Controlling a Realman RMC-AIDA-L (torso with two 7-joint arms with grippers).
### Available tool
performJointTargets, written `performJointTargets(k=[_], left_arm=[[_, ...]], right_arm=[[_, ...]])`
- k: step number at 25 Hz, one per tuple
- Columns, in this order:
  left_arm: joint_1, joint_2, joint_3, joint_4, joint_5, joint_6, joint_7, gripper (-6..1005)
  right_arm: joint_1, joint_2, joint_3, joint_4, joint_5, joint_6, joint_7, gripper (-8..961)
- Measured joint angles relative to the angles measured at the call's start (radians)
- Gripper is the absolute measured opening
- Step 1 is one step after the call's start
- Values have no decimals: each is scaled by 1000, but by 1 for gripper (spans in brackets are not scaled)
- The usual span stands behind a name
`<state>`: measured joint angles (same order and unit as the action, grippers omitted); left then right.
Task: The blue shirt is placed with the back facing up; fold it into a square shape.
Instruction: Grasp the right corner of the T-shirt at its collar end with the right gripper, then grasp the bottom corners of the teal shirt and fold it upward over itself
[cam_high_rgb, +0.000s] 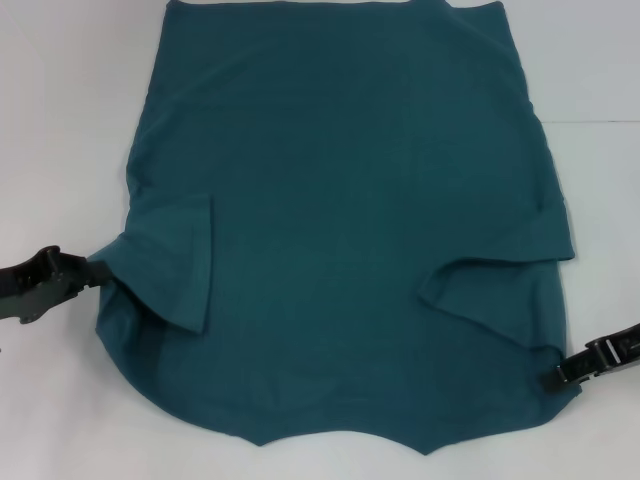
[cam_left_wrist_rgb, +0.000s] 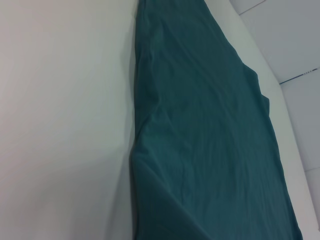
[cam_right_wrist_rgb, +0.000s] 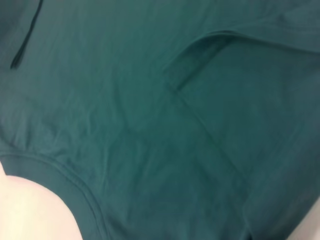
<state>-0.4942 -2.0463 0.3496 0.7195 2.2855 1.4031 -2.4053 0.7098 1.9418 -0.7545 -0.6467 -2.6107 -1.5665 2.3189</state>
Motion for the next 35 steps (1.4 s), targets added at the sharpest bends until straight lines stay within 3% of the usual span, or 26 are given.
performJointTargets(k=[3, 8, 11, 16, 25, 35], left_arm=[[0, 0, -1, 0, 0, 0, 0, 3], [-2, 0, 1, 0, -1, 0, 0, 3], [-3, 0, 3, 0, -1, 0, 0, 3], [0, 1, 3, 0, -1, 9, 2, 2], [19, 18, -2, 65, 77, 155, 7, 6], [80, 22, -5, 176, 200, 360, 13, 11]], right_arm=[[-3, -5, 2, -1, 1, -3, 0, 563], [-4, -6, 1, -1, -1, -2, 1, 342], [-5, -6, 0, -1, -1, 0, 2, 130], [-10, -11, 4, -1, 1, -12, 2, 96], [-25, -53, 63, -21, 5, -169, -9, 56], [-79, -58, 63, -69, -1, -308, -43, 56]])
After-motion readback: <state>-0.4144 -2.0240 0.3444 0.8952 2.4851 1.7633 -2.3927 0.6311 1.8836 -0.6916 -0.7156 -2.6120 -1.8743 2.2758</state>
